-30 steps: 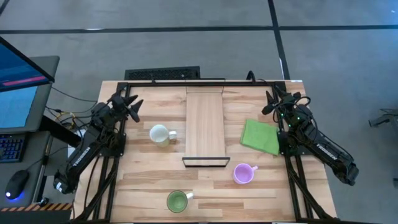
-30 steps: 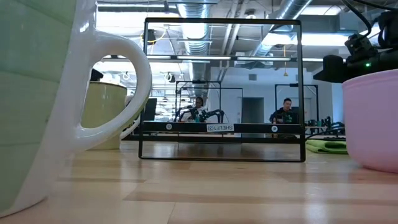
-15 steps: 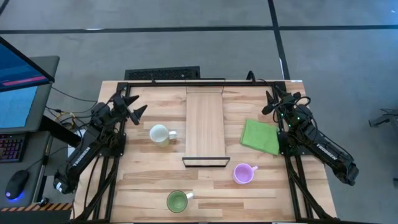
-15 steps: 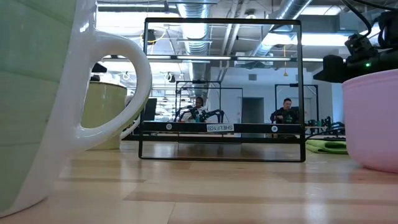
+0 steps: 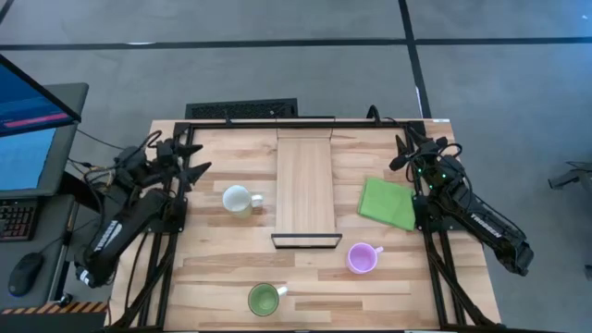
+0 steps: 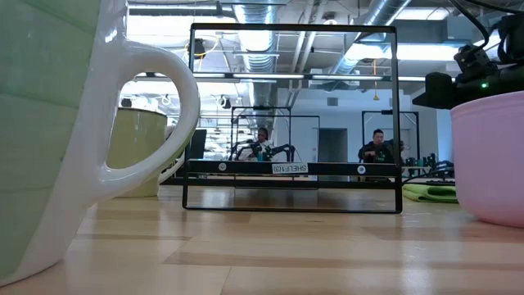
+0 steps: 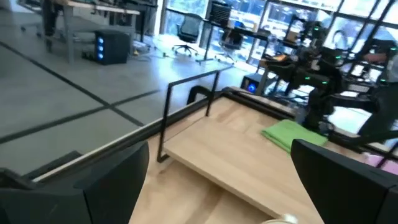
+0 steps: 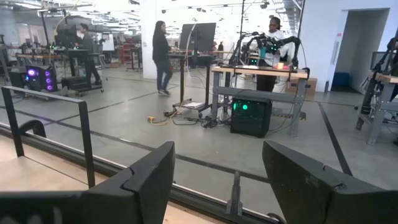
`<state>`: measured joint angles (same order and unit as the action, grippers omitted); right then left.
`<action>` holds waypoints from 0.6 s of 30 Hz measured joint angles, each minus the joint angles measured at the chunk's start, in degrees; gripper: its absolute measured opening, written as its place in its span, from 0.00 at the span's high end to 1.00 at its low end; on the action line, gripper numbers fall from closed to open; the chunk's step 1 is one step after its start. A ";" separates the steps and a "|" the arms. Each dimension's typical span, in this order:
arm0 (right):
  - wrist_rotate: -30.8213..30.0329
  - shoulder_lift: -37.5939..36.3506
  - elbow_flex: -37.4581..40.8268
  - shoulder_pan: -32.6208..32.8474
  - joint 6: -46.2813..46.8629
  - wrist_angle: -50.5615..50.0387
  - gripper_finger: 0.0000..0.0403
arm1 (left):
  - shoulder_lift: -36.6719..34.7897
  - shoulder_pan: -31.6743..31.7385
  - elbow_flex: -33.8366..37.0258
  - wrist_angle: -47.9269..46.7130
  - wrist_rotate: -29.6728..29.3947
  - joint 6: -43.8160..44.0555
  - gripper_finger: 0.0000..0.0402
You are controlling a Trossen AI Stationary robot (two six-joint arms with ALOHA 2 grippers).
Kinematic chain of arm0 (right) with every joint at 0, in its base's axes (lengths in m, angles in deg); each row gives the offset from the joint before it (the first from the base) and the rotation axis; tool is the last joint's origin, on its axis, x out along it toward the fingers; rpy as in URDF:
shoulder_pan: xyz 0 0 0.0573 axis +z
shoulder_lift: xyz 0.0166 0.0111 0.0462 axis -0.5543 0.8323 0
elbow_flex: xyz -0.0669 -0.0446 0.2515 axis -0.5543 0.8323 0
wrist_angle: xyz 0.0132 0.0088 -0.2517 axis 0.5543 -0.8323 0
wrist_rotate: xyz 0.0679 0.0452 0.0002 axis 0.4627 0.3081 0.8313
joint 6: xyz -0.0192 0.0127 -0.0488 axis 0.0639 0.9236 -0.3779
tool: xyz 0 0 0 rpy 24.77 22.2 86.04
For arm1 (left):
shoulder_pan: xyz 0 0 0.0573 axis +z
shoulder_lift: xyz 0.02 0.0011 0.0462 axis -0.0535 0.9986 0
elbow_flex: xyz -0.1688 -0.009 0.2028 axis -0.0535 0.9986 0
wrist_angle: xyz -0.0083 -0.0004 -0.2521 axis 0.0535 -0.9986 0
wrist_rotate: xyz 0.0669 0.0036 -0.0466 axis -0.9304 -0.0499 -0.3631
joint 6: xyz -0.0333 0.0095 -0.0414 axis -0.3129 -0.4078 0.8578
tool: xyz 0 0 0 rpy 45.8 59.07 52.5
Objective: Stack small to large cups/mugs on shelf
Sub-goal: Put the yellow mug on the shelf
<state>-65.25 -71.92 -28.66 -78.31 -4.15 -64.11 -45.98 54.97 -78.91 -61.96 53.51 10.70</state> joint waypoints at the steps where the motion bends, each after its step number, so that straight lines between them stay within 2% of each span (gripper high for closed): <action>1: 0.00 0.00 -0.02 -0.02 0.00 0.00 0.34 | 1.13 -0.38 -1.31 -0.66 0.48 -0.06 0.04; 10: 0.00 0.02 0.00 -0.02 0.02 0.05 0.34 | 17.38 -8.52 -14.03 -9.60 -0.72 -7.28 0.04; 15: 0.00 0.01 0.00 0.00 0.02 0.05 0.34 | 28.82 -15.68 -22.47 -23.32 -10.49 -10.30 0.04; 18: 0.00 0.02 0.00 -0.02 0.02 0.05 0.34 | 34.81 -21.38 -25.05 -26.71 -15.87 -10.65 0.04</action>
<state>-65.25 -71.91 -28.65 -78.33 -4.12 -64.07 -11.17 33.59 -103.96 -88.67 37.63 0.05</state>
